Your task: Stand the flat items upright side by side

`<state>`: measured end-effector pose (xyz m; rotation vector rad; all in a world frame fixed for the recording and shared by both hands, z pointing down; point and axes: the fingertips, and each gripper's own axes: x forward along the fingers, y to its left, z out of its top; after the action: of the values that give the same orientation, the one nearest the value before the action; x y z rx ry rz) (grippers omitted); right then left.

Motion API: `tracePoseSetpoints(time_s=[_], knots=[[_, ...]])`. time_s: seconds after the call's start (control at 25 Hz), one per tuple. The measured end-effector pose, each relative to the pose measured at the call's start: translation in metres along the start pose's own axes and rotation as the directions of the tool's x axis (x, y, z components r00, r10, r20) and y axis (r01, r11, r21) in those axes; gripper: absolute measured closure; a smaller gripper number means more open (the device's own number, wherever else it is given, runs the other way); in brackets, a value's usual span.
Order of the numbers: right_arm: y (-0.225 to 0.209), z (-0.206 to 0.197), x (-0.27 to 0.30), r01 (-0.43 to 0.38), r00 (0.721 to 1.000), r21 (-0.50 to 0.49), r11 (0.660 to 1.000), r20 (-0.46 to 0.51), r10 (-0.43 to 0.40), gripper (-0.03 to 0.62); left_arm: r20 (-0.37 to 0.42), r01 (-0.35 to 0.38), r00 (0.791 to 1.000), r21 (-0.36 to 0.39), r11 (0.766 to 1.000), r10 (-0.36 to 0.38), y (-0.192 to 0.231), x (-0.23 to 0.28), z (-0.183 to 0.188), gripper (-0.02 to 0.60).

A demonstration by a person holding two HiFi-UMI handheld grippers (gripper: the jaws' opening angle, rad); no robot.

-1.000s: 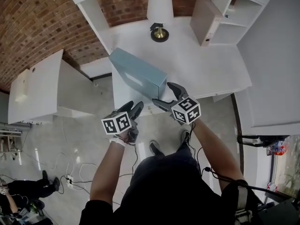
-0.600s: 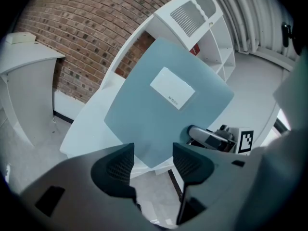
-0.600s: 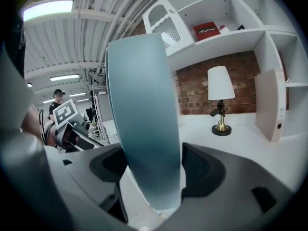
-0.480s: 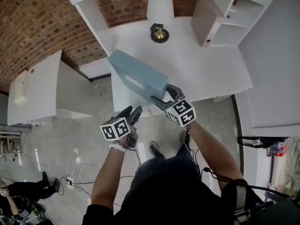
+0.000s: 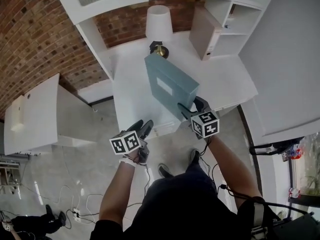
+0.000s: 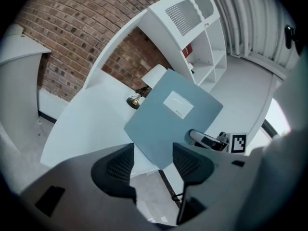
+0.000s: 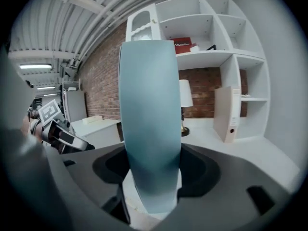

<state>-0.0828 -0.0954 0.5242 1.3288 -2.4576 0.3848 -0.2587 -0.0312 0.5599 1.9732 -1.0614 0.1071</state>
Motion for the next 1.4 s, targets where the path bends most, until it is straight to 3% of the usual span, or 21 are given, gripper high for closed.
tracePoseSetpoints(time_s=[0.28,0.44,0.76,1.4], knots=[[-0.074,-0.009,-0.032,0.259,0.966,0.114,0.959,-0.011,-0.260,0.312,-0.017,0.066,0.998,0.013,0.998,-0.065,-0.019,0.012,0.005,0.333],[-0.110,-0.009,-0.038,0.351,0.936,0.147,0.925,-0.017,-0.353,0.312,-0.025,0.085,0.996,0.009,0.996,-0.085,-0.028,0.023,0.008,0.333],[-0.175,0.007,-0.014,0.413,0.908,0.196,0.889,-0.014,-0.419,0.311,-0.004,0.107,0.994,-0.026,0.994,-0.107,-0.050,0.049,0.027,0.333],[-0.272,0.051,0.051,0.416,0.896,0.215,0.883,0.070,-0.439,0.316,-0.022,0.053,0.998,-0.032,0.998,-0.054,-0.054,0.123,0.062,0.333]])
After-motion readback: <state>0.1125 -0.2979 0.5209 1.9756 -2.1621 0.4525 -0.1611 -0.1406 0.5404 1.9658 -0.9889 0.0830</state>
